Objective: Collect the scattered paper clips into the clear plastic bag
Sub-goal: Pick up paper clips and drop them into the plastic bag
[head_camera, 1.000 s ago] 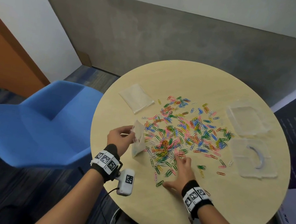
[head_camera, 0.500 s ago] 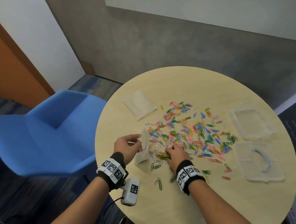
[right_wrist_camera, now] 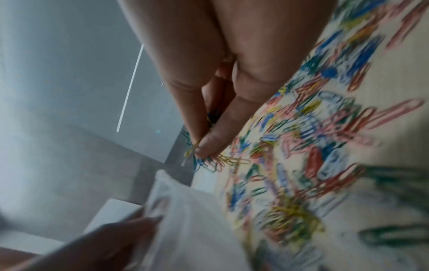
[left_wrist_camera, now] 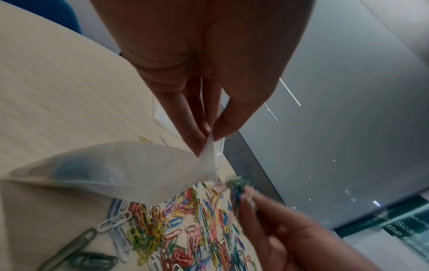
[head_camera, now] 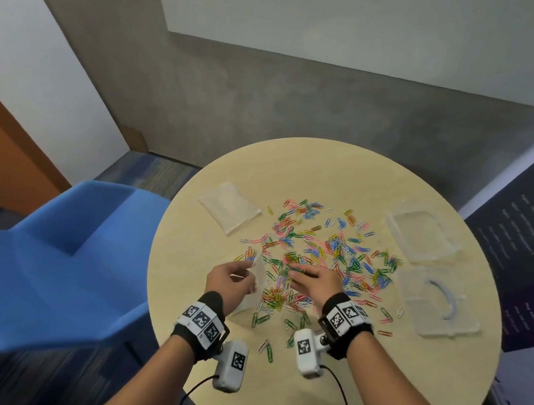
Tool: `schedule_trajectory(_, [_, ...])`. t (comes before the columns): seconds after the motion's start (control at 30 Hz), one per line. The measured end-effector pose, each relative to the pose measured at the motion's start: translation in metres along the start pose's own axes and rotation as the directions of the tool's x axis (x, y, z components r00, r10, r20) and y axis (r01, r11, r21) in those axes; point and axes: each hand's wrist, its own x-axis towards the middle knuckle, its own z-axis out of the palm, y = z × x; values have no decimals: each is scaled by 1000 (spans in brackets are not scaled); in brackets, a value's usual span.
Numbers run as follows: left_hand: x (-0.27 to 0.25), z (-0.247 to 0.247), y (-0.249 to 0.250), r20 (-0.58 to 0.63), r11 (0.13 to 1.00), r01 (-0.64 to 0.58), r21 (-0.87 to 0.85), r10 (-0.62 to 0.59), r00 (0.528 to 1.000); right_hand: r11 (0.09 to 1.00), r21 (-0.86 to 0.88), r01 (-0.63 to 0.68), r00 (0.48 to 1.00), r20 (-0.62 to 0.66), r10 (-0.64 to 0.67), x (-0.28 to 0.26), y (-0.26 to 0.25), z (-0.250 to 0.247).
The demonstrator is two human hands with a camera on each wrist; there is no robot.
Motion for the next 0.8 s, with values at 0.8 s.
schedule_trajectory(0.8, [-11,0,11,67,962,-171,214,161,985,767,-641,-9,988,113,106,-3,-3,64])
